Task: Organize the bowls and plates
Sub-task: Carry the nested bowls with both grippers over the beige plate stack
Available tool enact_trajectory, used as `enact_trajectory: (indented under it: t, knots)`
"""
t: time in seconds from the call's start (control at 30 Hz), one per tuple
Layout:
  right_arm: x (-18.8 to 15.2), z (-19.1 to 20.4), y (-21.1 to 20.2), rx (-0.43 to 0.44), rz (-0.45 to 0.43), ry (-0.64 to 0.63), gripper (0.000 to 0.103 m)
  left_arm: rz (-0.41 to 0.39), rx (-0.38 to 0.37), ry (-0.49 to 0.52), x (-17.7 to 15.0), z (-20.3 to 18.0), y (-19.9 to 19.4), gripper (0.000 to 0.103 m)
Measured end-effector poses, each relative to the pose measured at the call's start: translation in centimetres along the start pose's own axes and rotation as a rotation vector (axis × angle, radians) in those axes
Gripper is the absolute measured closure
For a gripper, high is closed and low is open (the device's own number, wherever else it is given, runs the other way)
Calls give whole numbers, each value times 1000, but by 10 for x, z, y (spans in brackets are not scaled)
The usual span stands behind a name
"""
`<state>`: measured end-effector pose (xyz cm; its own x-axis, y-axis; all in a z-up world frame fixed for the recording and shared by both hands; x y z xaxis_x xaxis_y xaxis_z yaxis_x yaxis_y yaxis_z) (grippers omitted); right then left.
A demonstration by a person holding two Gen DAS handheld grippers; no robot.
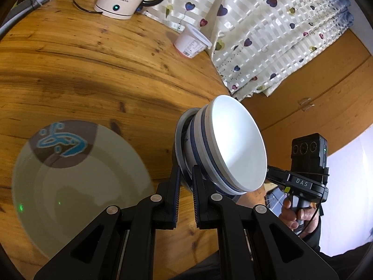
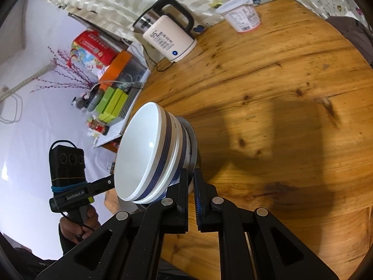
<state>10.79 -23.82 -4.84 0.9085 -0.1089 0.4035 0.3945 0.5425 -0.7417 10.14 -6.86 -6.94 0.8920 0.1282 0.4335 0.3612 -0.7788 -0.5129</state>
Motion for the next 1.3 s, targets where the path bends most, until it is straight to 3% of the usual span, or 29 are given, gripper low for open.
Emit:
enact_trajectory:
  t: [0.7, 1.3]
  knots:
    - [-4, 69, 39, 60, 76, -105, 96, -117, 77, -57, -9, 37, -73, 94]
    - [-17, 107, 75, 90, 152, -158, 96, -170, 125, -118, -20, 67, -109, 95]
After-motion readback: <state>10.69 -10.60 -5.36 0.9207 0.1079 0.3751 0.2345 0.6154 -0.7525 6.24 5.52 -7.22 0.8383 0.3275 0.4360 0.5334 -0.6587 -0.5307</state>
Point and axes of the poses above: each gripper's, at about its wrist camera, not at the fingertips, and y roughly the way its jaws point, z to its left, x to its top, the point moved 9 cm from there along y, roughly the way its jaws point, and after that the axes turned 10 degrees about -x, right-handed, at the moved point
